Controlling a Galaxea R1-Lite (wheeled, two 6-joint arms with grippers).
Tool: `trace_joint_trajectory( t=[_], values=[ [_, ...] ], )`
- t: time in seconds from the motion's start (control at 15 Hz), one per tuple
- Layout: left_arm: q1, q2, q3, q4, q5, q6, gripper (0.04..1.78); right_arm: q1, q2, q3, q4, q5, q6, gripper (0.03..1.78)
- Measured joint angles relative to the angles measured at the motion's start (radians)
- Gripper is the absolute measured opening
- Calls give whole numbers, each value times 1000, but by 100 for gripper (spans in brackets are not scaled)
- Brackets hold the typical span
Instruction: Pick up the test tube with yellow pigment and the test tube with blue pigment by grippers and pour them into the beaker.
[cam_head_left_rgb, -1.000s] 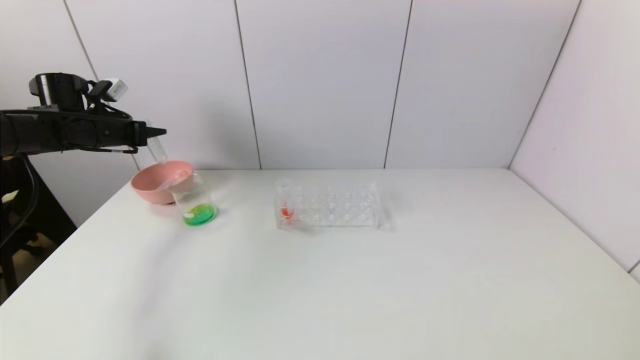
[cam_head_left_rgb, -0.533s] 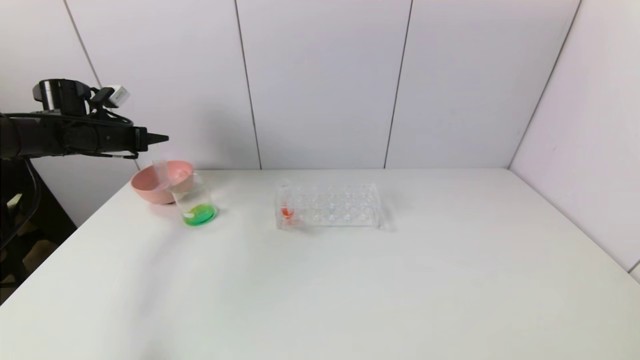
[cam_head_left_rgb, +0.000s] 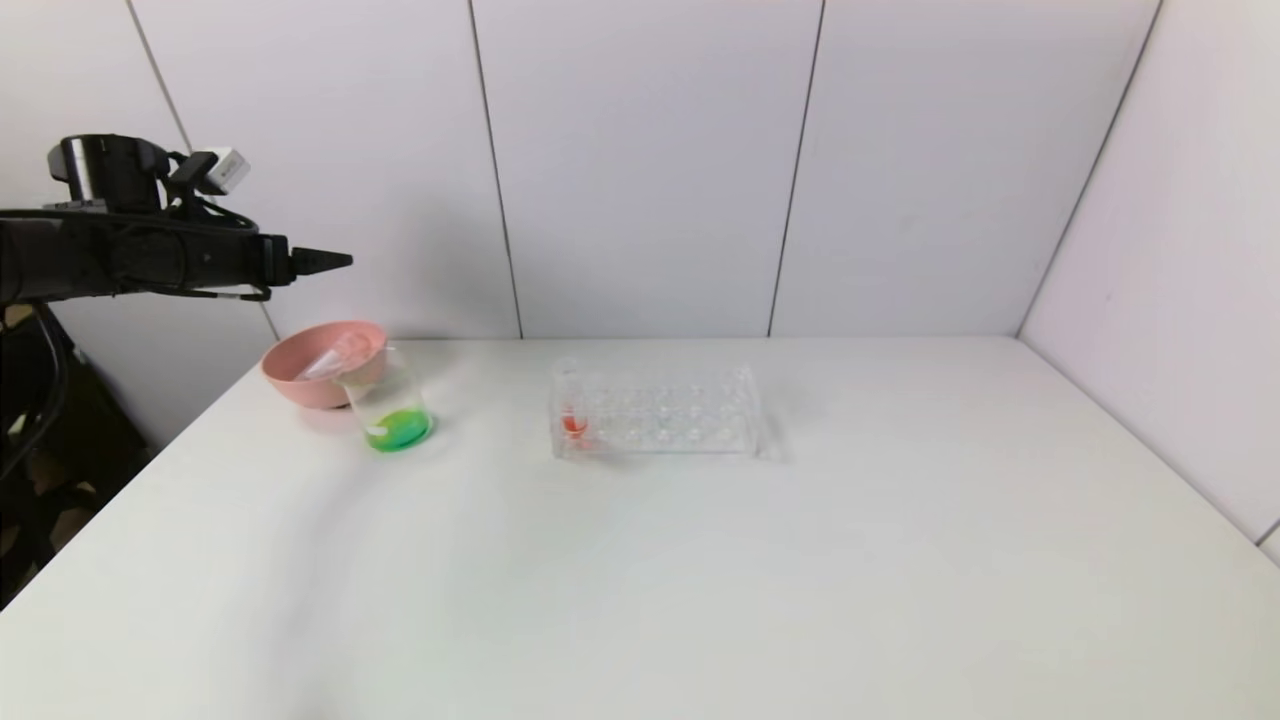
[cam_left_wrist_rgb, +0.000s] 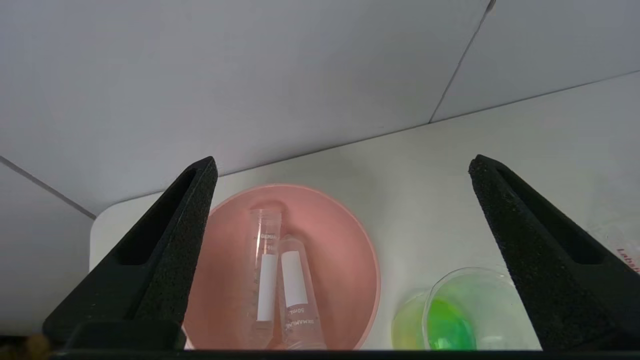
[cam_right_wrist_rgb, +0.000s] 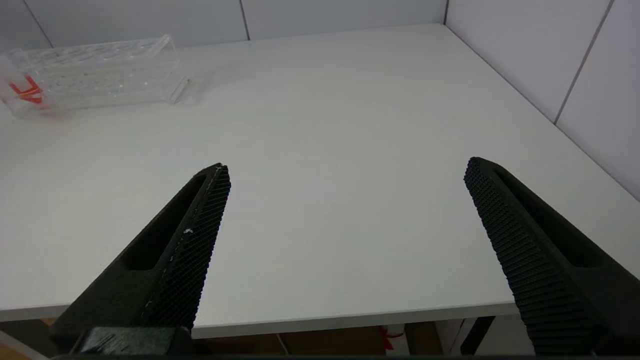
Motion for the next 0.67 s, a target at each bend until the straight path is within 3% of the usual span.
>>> trace_joint_trajectory(
  t=[0.4, 0.67],
  values=[
    [-10, -274, 34, 18, -19, -64, 178, 0, 0, 0, 0, 0, 0, 171],
    [-20, -646, 175, 24, -66, -181, 178, 0, 0, 0, 0, 0, 0, 171]
  ],
)
